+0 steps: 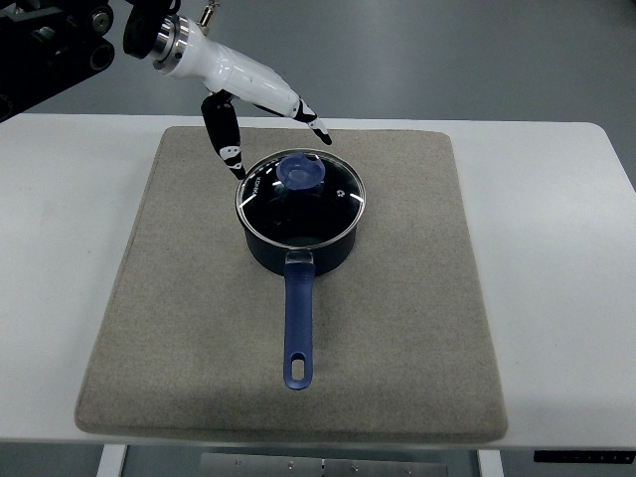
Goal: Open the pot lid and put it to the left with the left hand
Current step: 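Swing the left hand over the pot toward the blue lid knob, then lower the left hand onto the lid and close fingers around the blue knob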
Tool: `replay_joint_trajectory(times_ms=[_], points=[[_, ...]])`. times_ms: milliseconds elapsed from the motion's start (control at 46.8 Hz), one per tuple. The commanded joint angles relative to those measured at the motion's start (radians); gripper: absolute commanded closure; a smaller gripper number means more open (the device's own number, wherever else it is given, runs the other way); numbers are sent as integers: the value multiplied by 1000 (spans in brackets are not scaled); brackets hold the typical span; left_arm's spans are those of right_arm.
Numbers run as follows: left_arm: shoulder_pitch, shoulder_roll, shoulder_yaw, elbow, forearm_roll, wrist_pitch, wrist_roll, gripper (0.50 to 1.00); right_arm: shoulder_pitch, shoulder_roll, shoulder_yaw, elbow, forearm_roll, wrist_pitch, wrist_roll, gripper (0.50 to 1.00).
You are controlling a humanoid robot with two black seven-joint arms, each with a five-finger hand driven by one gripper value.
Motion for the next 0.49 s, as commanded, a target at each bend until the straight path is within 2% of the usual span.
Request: replay_joint_trajectory(times_ms=[0,150,235,470], points=[[4,0,-1,13,0,0,0,504,0,0,0,0,0,0,0,583],[3,0,-1,11,0,-1,0,504,-1,0,0,0,0,0,0,583],[30,-1,2,45,28,22,0,504,0,0,0,0,0,0,0,583],[36,-17,2,65,23,3,0,504,-1,0,0,0,0,0,0,583]])
